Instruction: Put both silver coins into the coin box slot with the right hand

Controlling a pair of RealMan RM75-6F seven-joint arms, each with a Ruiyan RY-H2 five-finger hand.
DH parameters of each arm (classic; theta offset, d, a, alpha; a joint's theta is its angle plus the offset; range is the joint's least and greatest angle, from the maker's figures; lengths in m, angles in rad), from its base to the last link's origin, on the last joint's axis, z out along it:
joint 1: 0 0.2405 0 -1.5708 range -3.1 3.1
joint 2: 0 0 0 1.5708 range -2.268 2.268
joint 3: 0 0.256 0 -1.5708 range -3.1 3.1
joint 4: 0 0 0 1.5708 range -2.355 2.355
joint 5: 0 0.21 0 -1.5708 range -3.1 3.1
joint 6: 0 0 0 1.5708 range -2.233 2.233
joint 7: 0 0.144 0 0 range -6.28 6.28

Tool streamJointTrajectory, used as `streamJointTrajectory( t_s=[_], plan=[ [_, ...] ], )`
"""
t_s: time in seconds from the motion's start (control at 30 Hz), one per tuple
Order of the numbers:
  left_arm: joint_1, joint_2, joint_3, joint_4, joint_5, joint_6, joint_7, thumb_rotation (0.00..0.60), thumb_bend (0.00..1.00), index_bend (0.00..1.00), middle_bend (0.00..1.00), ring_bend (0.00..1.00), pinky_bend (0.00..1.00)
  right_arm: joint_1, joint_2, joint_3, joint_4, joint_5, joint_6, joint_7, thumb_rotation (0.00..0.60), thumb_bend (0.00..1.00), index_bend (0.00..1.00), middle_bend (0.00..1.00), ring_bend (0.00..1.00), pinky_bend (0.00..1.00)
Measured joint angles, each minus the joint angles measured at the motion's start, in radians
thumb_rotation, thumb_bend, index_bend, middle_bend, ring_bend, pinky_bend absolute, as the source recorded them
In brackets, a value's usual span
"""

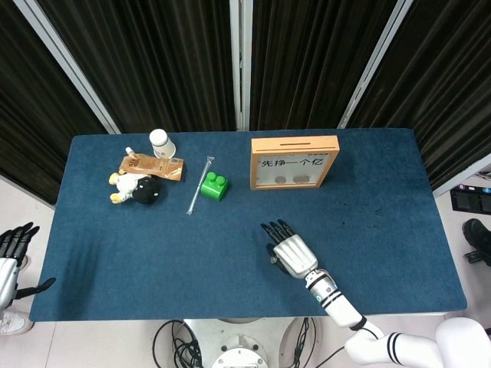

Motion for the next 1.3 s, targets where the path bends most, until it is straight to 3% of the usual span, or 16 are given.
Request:
streamJointTrajectory(
  t_s=[0.13,0.83,1.3],
  plan=[
    [0.001,0.001,0.0,0.0,-0.001,0.001,-0.003,0.6,0.08,0.06,0.01,0.0,0.0,0.002,0.002,-0.002,0.0,-0.003,-0.004,0.004,0.6,0.39,0.42,0.04,0.0,0.0],
    [0.0,0.012,0.002,-0.022,0.001,-0.001,0.005,0.6,0.08,0.06,0.01,0.0,0.0,0.007,0.022,-0.024,-0.008,-0.059,0.01,0.055,0.6,0.39,0.42,0.02,0.0,0.0],
    [-0.001,0.015,0.001,-0.028,-0.002,-0.005,0.004,0.6,0.08,0.06,0.01,0.0,0.0,0.007,0.02,-0.025,-0.004,-0.063,0.009,0.063,0.6,0.43,0.53,0.02,0.0,0.0]
  ],
)
